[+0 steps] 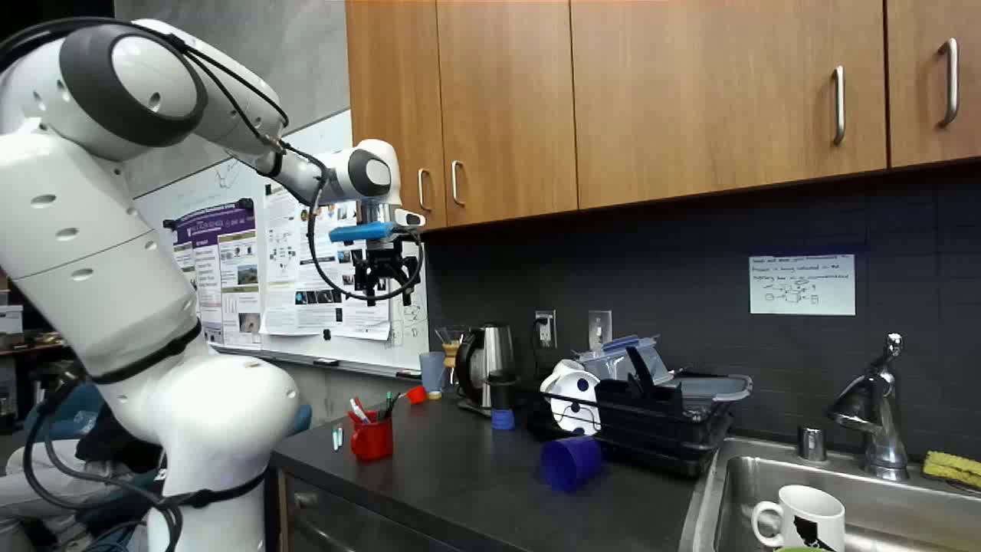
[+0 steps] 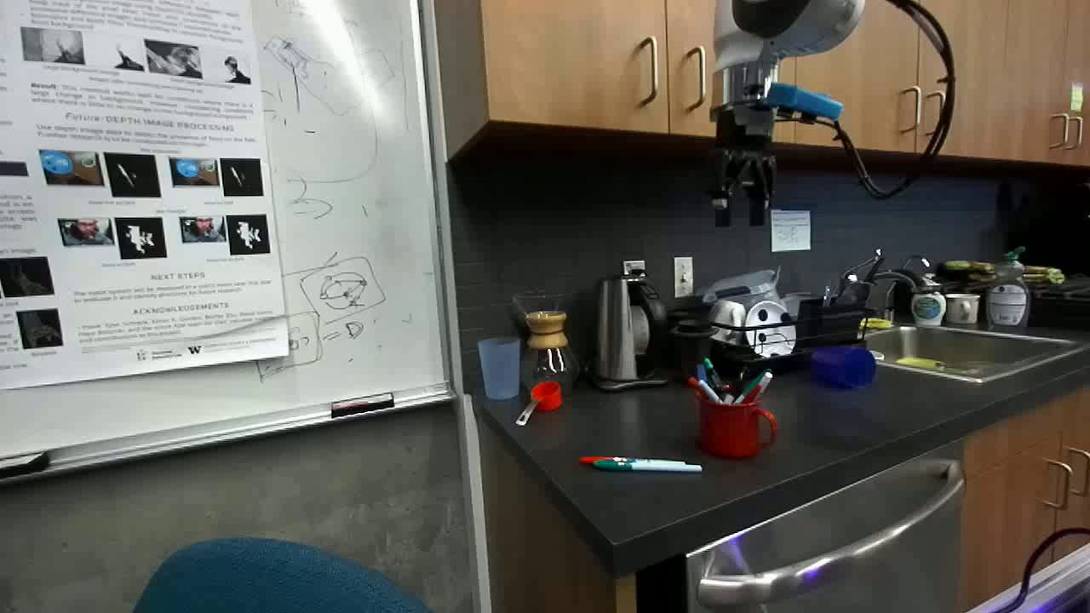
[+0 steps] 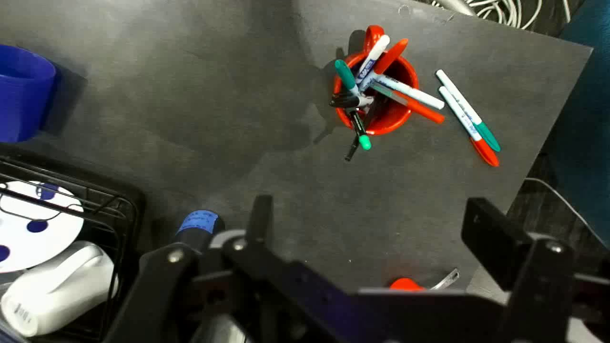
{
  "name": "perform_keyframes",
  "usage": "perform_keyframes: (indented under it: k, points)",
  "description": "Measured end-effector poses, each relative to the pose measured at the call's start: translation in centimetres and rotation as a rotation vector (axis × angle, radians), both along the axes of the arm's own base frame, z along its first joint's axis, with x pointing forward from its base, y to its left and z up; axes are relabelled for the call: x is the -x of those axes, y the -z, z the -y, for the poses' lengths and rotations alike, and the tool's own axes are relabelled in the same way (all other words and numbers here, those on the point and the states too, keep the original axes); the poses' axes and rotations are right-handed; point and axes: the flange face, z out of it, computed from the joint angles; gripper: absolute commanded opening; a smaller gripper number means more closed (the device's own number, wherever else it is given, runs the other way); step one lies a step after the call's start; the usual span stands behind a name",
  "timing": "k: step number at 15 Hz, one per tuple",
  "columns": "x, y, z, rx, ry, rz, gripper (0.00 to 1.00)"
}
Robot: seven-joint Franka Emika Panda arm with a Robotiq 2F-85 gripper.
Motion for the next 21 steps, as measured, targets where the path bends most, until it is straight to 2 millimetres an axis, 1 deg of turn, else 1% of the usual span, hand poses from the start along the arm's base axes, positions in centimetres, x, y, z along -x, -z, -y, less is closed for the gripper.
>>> perform_keyframes:
  k: [16, 19, 21]
  points:
    - [-0.1, 0.1, 0.0, 0.000, 0.001, -0.002, 1.00]
    - [-0.8, 0.7, 0.9, -0.004, 0.022, -0.018, 1.00]
    - [-1.6, 1.4, 2.3, -0.012, 0.053, -0.033, 1.00]
